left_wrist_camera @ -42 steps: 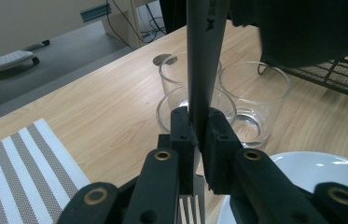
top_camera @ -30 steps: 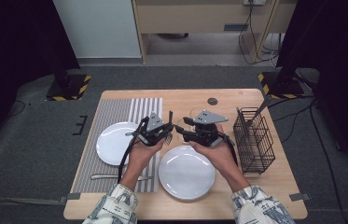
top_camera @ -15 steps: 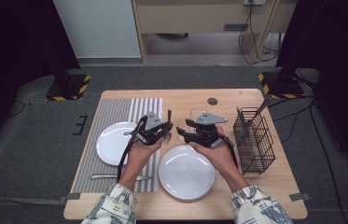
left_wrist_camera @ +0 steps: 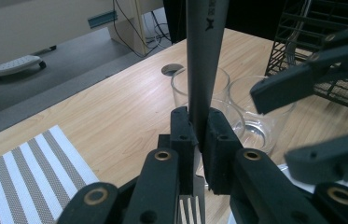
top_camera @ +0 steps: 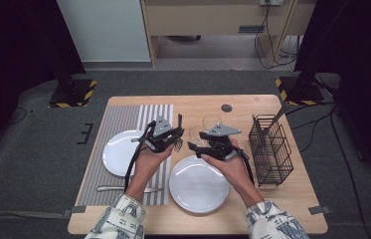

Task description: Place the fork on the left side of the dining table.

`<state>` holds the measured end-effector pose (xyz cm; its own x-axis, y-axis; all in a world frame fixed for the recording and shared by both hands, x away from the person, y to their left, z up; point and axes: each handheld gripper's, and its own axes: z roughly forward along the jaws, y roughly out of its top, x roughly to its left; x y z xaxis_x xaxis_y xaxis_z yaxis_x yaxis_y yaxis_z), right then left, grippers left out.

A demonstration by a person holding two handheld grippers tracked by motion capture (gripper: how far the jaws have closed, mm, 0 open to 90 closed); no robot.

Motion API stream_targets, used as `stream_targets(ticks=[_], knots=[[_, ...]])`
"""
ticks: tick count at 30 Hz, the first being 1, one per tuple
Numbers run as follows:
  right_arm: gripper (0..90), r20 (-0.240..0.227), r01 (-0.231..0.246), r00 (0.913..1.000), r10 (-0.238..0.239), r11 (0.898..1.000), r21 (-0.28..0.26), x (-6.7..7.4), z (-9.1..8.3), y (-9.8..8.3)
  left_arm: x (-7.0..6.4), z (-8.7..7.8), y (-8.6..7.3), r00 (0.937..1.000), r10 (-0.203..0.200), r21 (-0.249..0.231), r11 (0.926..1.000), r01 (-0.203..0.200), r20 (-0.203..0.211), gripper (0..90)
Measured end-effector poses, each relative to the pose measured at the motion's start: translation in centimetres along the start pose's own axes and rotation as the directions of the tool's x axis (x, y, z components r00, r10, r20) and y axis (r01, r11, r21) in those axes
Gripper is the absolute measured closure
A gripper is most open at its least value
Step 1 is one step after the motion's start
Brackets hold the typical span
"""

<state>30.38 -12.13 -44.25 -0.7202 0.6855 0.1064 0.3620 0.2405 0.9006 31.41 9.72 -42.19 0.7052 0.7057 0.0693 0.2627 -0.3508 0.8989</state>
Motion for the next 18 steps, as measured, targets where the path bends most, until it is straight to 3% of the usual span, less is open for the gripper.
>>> stream_targets(ticks=[3, 11, 18], knots=[[33.7, -0.011, -0.012, 0.9999, 0.012, 1.0, -0.005, 0.1, 0.4, -0.4, -0.3, -0.1, 0.4, 1.0, 0.008, -0.004, 1.0, -0.008, 0.003, 83.6], [41.4, 0.008, 0.003, 1.0, -0.003, 1.0, -0.002, 0.4, 1.0, -1.3, -0.6, 0.0, 0.8, 0.9998, 0.018, -0.008, 0.9998, -0.017, 0.009, 83.6], [44.5, -0.006, -0.005, 1.0, 0.005, 1.0, 0.009, 0.7, 1.8, -1.9, -0.7, 0.1, 0.8, 0.9998, 0.014, -0.009, 0.9999, -0.014, 0.011, 83.6]])
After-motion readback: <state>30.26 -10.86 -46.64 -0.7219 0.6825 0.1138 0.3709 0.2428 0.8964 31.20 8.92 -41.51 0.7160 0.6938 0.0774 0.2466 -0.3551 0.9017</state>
